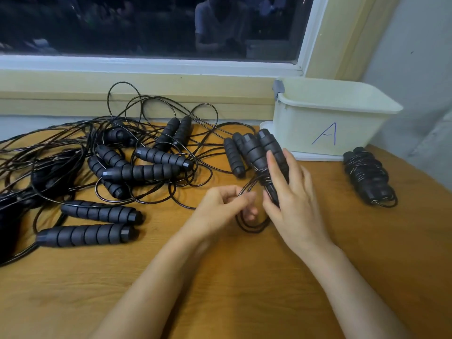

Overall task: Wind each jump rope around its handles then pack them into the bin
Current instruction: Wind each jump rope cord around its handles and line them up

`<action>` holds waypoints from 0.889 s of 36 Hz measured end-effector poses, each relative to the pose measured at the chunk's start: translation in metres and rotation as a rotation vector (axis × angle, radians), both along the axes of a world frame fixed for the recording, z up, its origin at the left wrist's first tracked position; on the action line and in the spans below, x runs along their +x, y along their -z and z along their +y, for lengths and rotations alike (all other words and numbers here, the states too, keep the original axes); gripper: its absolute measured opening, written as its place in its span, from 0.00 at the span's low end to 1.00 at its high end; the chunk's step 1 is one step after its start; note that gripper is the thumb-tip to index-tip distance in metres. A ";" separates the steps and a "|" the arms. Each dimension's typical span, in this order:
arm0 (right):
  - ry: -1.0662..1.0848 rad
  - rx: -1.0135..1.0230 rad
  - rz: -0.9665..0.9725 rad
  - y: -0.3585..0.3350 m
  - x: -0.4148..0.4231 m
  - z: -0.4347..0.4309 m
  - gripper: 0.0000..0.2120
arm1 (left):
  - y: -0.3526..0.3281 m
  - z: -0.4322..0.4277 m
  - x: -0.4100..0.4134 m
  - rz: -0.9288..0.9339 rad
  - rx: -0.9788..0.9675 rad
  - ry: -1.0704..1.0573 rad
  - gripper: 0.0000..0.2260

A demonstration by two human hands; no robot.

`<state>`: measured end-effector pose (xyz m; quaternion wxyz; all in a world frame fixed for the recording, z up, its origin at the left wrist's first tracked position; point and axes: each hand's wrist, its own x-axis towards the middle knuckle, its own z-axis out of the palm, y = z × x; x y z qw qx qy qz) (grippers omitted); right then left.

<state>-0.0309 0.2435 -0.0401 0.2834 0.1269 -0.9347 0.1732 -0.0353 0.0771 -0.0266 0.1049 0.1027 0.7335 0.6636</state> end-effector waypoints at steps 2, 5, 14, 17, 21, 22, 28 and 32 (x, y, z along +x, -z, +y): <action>-0.048 -0.089 -0.071 -0.010 0.003 0.007 0.37 | -0.010 -0.004 0.005 0.019 0.028 0.124 0.13; -0.117 -0.214 -0.145 -0.027 0.010 0.017 0.37 | -0.031 -0.018 0.010 -0.023 0.136 0.252 0.16; -0.162 -0.205 -0.150 -0.054 0.030 0.007 0.37 | -0.104 -0.060 0.000 0.777 -0.951 -0.101 0.18; -0.142 -0.175 -0.220 -0.043 0.030 -0.003 0.38 | -0.090 -0.049 -0.001 0.749 -1.366 -0.199 0.17; -0.081 -0.189 -0.278 -0.025 0.028 -0.010 0.38 | -0.047 -0.027 0.004 0.648 -1.364 -0.232 0.23; -0.067 -0.187 -0.283 -0.022 0.026 -0.011 0.38 | -0.036 -0.023 0.006 0.684 -1.289 -0.238 0.24; -0.053 -0.166 -0.294 -0.013 0.014 -0.010 0.38 | -0.005 -0.005 0.011 0.684 -0.911 -0.144 0.32; -0.068 -0.174 -0.259 -0.009 0.007 -0.010 0.38 | -0.002 -0.004 -0.006 0.640 -0.877 -0.123 0.32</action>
